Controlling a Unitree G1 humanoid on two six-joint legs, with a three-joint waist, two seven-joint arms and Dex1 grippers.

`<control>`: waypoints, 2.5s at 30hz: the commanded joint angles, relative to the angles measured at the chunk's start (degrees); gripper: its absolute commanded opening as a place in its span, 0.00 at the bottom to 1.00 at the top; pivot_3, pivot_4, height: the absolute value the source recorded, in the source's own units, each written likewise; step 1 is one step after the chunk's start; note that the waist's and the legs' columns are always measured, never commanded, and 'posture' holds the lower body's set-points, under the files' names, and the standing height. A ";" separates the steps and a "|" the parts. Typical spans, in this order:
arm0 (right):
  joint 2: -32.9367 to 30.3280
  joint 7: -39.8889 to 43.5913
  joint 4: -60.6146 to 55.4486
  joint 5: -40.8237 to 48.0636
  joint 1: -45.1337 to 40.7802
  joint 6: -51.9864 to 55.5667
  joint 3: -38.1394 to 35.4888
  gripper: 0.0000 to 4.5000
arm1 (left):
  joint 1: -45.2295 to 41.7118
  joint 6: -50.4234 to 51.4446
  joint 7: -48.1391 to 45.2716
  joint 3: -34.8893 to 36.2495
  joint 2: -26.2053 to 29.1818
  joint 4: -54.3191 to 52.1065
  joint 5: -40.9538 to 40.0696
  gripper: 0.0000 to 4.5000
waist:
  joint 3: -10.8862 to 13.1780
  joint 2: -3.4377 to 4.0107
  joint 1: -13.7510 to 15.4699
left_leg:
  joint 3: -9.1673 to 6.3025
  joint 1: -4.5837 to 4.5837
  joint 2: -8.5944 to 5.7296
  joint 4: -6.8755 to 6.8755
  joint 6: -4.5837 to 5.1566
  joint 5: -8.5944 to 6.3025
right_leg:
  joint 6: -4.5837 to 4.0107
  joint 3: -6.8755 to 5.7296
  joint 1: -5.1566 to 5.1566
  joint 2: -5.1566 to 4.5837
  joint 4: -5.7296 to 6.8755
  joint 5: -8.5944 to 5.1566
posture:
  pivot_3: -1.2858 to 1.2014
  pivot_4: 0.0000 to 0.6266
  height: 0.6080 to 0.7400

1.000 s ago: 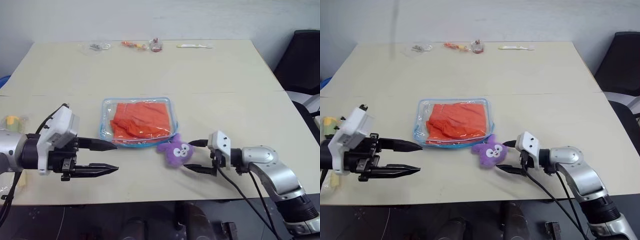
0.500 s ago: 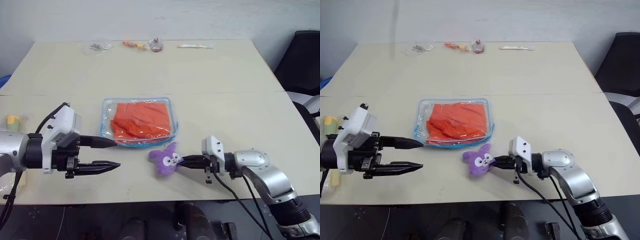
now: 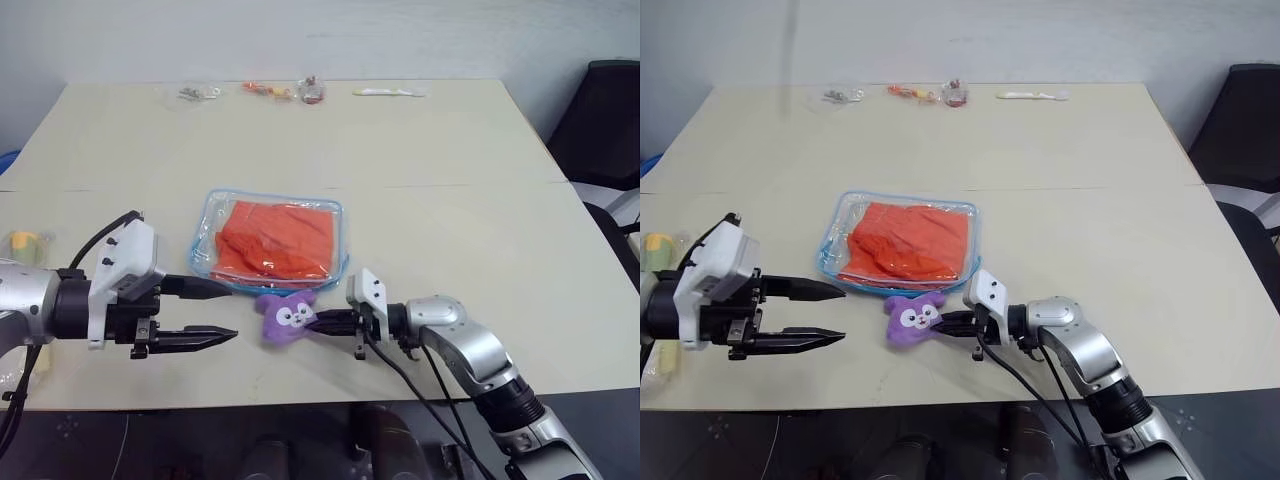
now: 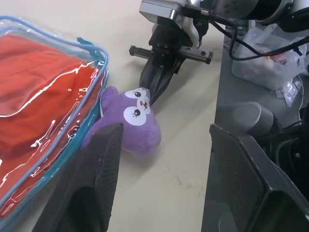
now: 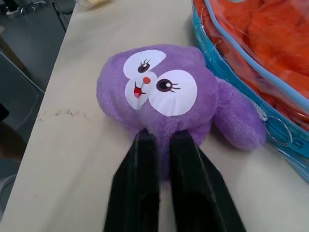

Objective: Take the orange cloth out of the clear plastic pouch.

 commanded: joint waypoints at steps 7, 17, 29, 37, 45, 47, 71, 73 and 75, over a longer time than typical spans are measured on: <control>-6.35 2.12 -8.34 2.13 0.97 3.83 -2.65 0.77 | 1.39 -5.60 -0.48 -3.24 -1.47 -2.94 5.56 0.67 | 0.00 0.00 0.06 | 0.00 -0.01 0.01 0.00 -0.01 -0.01 | 0.00 0.00 0.00 0.00 -0.01 0.00 | 0.52 0.24 1.00; -14.72 3.07 -9.95 -3.91 -2.86 -9.78 -7.17 0.77 | 0.33 -13.99 2.64 -13.57 -4.01 -3.69 17.82 0.67 | 0.00 0.00 0.33 | 0.02 -0.03 0.01 -0.03 -0.02 -0.02 | 0.00 0.02 0.02 0.01 -0.02 0.00 | 0.52 0.24 1.00; -6.29 0.89 18.01 -19.01 -15.52 -38.91 -0.84 0.69 | 0.67 -16.54 4.51 -16.13 -7.05 -5.84 21.92 0.67 | 0.00 0.00 -0.10 | 0.04 0.01 0.09 0.05 -0.01 -0.01 | -0.02 0.01 -0.05 0.05 0.00 0.00 | 0.52 0.24 1.00; -4.46 1.56 21.65 -18.67 -17.42 -41.87 -1.16 0.11 | 1.57 -19.20 4.30 -18.50 -7.37 -6.12 25.96 0.67 | 0.00 0.01 -0.32 | -0.02 0.01 0.13 0.06 -0.01 -0.01 | -0.02 -0.02 -0.05 0.04 -0.01 0.00 | 0.52 0.24 1.00; -4.77 3.45 21.78 -19.19 -17.71 -40.52 -0.41 0.01 | -3.18 -29.03 2.60 -28.14 -8.54 -1.05 36.48 0.67 | 0.00 0.01 -0.35 | -0.03 0.01 0.13 0.06 -0.01 -0.01 | -0.02 -0.04 -0.05 0.04 -0.01 0.00 | 0.52 0.24 1.00; -4.76 3.52 21.75 -19.32 -17.76 -40.04 -0.48 0.01 | -5.67 -31.94 2.82 -30.76 -10.58 1.33 38.91 0.67 | 0.00 0.02 -0.28 | -0.02 -0.01 0.13 0.06 -0.01 -0.01 | -0.02 -0.03 -0.05 0.04 0.00 0.00 | 0.52 0.24 1.00; -4.89 4.08 20.97 -18.49 -17.31 -39.18 -1.24 0.00 | -7.88 -45.78 2.80 -37.51 -19.23 12.23 52.08 0.04 | -0.02 0.06 0.41 | 0.03 0.00 0.12 0.13 0.02 0.00 | -0.02 -0.04 -0.05 0.00 0.09 0.00 | 0.52 0.24 1.00; -4.93 4.38 21.26 -18.27 -17.40 -39.53 -1.26 0.00 | -6.71 -45.92 2.98 -36.44 -19.05 12.04 51.87 0.00 | -0.02 0.06 0.37 | 0.03 0.00 0.12 0.12 0.02 0.00 | -0.02 -0.03 -0.04 -0.01 0.09 0.00 | 0.52 0.24 1.00; -5.16 4.60 21.70 -18.42 -17.55 -40.18 -1.29 0.00 | -5.24 -44.64 3.20 -34.57 -18.37 11.16 51.45 0.00 | -0.02 0.06 0.35 | 0.03 0.00 0.13 0.12 0.02 0.00 | -0.02 -0.03 -0.05 0.00 0.08 0.00 | 0.52 0.24 1.00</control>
